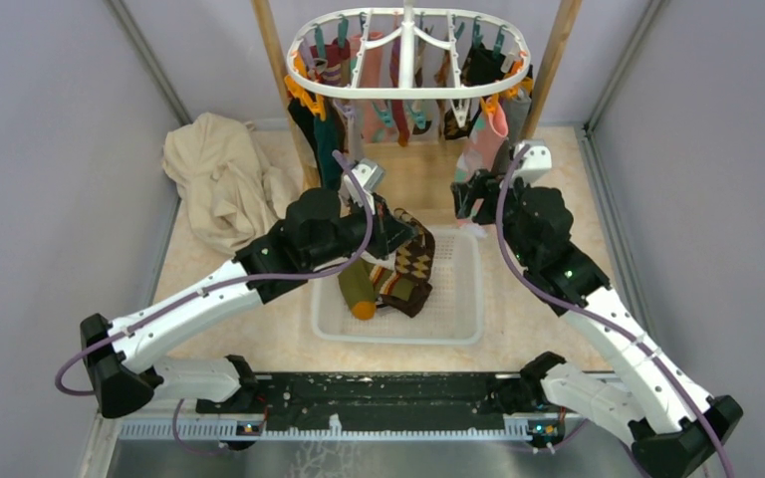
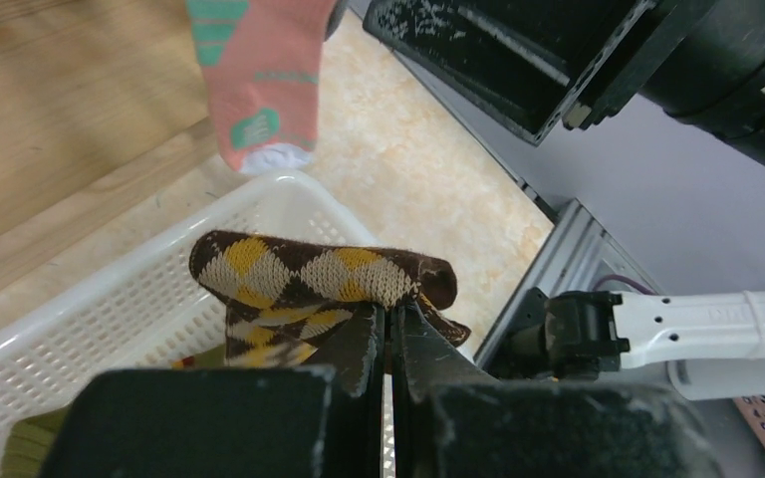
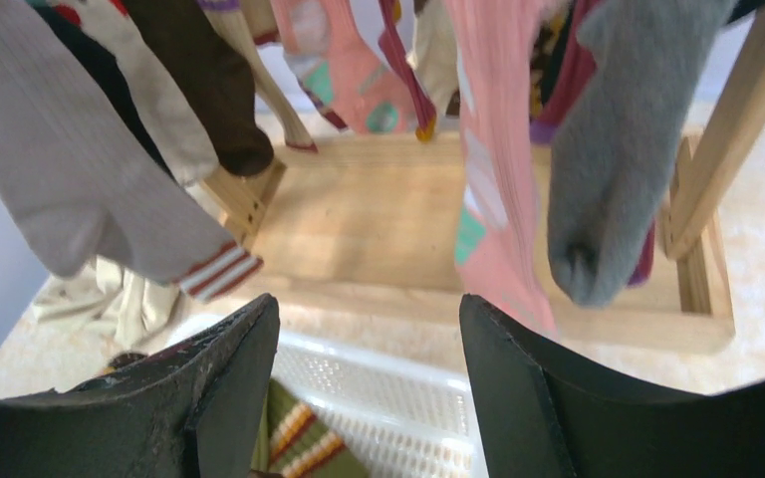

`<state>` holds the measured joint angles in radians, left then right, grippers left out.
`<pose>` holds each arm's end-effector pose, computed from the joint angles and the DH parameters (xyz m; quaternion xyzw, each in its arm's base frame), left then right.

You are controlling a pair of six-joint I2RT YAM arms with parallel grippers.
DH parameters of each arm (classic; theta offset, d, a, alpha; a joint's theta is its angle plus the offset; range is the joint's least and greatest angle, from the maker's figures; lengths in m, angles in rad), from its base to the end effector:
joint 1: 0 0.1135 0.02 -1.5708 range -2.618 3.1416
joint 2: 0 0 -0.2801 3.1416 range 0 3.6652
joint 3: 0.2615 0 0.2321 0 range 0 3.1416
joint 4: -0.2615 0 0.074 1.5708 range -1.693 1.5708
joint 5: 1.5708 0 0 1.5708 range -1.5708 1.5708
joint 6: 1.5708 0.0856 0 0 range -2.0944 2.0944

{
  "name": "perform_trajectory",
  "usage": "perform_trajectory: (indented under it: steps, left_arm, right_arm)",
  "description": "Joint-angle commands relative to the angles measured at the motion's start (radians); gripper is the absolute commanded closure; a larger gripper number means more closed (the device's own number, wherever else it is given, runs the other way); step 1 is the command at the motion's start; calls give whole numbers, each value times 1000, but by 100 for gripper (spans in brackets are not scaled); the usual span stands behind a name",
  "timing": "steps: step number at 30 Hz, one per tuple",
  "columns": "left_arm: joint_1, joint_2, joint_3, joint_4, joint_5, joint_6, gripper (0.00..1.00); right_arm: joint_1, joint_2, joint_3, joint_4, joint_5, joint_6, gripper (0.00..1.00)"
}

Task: Remove the socks clipped to the hanger
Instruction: Place the sock in the bin.

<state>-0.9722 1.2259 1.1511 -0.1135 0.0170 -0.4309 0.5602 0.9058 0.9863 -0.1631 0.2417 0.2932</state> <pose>0.1736 -0.2570 0.3903 0.2112 0.7409 -0.4164 0.4827 0.1993 0.1008 0.3988 -0.0163 0.7347 0.1975 0.6488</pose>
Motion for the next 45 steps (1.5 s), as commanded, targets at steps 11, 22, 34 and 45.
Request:
perform_trajectory:
  steps: [11, 22, 34, 45]
  left_arm:
    - [6, 69, -100, 194, 119, -62, 100]
    - [6, 318, -205, 296, 119, -114, 73]
    - [-18, 324, -341, 299, 210, -190, 1]
    - [-109, 16, -391, 187, 16, -142, 1]
  right_arm:
    - [4, -190, -86, -127, -17, 87, 32]
    - [4, -233, -114, -164, -43, 109, 33]
    - [4, -275, -192, -176, -85, 138, 33]
    - [3, -269, -303, -129, -170, 170, 33]
